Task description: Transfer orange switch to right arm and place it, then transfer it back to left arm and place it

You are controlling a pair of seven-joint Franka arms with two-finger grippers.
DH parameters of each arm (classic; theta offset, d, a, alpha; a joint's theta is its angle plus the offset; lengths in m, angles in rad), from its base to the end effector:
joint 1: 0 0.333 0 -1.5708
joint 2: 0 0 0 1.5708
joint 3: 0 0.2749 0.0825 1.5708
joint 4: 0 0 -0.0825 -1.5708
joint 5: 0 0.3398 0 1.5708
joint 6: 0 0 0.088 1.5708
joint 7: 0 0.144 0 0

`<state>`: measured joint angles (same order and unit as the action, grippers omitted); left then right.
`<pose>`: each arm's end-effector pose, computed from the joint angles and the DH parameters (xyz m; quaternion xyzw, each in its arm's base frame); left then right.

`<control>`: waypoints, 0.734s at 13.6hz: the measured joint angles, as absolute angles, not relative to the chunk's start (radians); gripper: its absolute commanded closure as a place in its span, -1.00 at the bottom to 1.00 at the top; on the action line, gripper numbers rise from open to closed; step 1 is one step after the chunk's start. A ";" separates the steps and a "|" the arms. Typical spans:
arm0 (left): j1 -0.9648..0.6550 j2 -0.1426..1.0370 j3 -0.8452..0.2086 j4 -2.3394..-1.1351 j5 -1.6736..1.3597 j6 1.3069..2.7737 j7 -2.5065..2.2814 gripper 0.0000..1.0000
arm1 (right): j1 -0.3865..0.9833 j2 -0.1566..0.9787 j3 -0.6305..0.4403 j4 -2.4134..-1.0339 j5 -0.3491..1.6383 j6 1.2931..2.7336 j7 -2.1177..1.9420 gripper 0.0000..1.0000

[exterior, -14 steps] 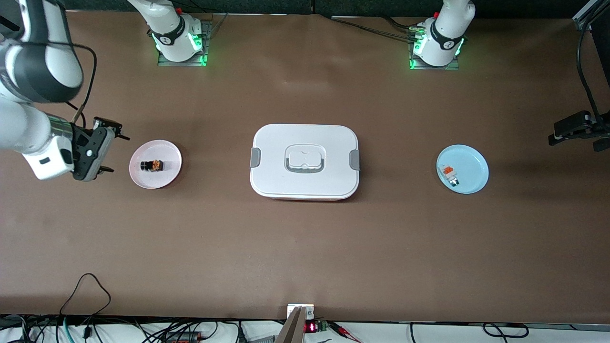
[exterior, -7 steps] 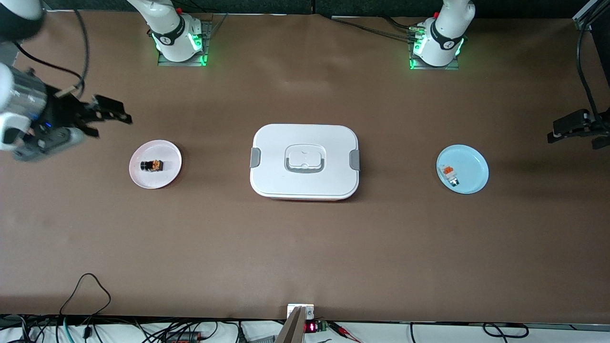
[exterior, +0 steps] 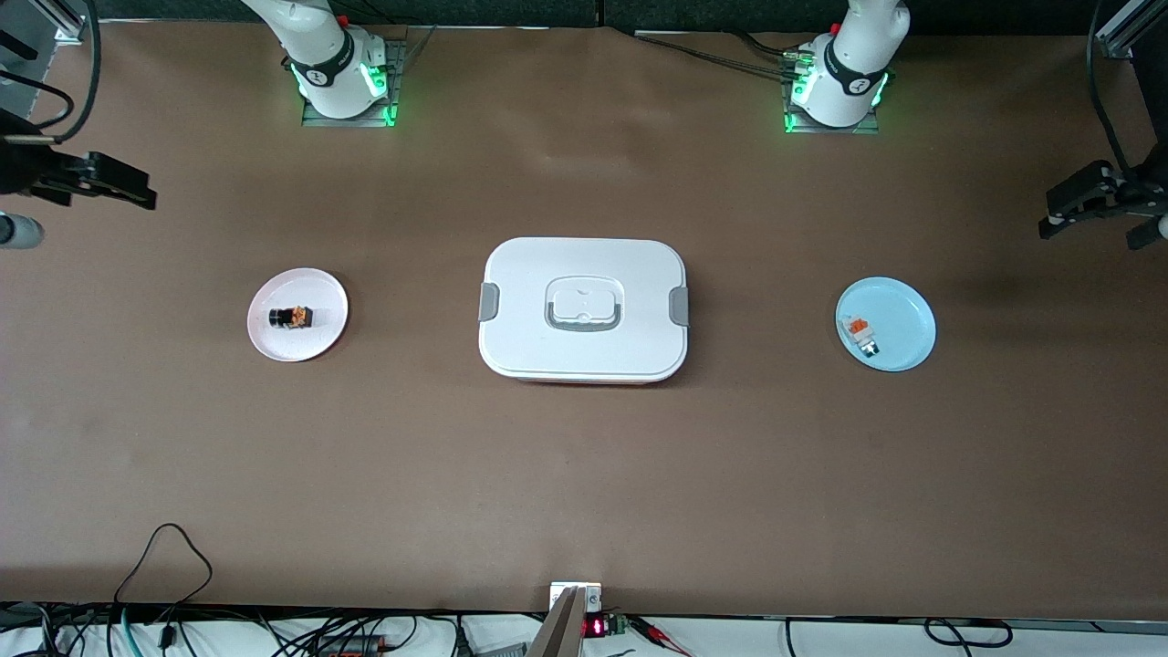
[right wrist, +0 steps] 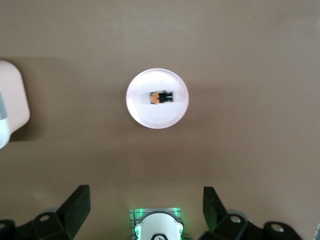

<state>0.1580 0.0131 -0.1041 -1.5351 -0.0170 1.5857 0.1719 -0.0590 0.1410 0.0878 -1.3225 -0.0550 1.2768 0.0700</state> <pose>0.5166 0.0258 0.5564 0.9980 -0.0590 0.0197 0.0070 0.5090 0.0025 0.5546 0.9951 -0.0259 -0.0918 0.0253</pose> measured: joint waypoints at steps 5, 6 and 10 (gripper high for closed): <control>0.130 0.005 -0.104 -1.555 -0.017 1.592 0.169 -1.00 | -0.061 0.126 0.038 -1.427 -0.063 1.363 0.076 -1.00; 0.125 0.006 -0.103 -1.559 -0.017 1.592 0.169 -1.00 | -0.059 0.111 0.039 -1.470 -0.063 1.399 0.078 -1.00; 0.119 0.007 -0.085 -1.567 -0.017 1.588 0.169 -1.00 | -0.081 0.030 0.036 -1.604 -0.063 1.487 0.080 -1.00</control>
<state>0.1193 0.0067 -0.0845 -1.5666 -0.0171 1.5880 0.1686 -0.0812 0.0304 0.0361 -1.6035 -0.0628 1.4865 0.0801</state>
